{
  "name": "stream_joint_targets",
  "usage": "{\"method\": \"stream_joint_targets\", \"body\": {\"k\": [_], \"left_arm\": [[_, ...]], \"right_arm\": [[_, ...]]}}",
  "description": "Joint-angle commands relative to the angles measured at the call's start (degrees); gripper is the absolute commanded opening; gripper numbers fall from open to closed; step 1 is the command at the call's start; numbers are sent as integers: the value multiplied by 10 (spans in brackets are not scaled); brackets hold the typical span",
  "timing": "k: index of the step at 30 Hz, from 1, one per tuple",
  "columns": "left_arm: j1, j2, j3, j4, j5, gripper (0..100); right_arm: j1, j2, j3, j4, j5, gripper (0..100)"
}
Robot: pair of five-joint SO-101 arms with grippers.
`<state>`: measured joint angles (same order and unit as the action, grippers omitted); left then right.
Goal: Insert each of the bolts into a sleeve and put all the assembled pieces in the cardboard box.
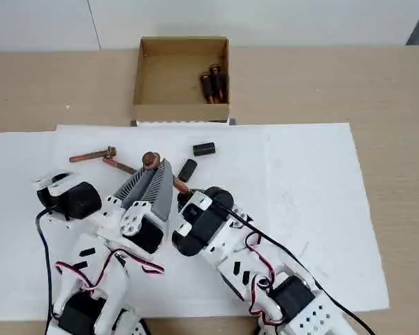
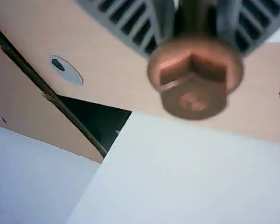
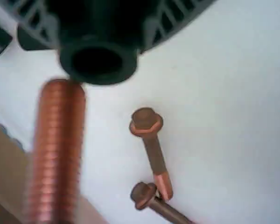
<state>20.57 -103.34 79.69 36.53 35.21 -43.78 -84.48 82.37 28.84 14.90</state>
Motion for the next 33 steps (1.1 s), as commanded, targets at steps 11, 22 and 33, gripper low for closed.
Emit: {"method": "stream_joint_targets", "body": {"k": [11,22,33], "left_arm": [[6,-5,7,6,-22,5],[6,-6,29,6,-22,5],[82,-6,45,56,-22,5]], "right_arm": [[-2,-4,-37,-17,6,3],[-2,-4,-39,-18,36,3],[4,-4,-35,-53,34,3]]}}
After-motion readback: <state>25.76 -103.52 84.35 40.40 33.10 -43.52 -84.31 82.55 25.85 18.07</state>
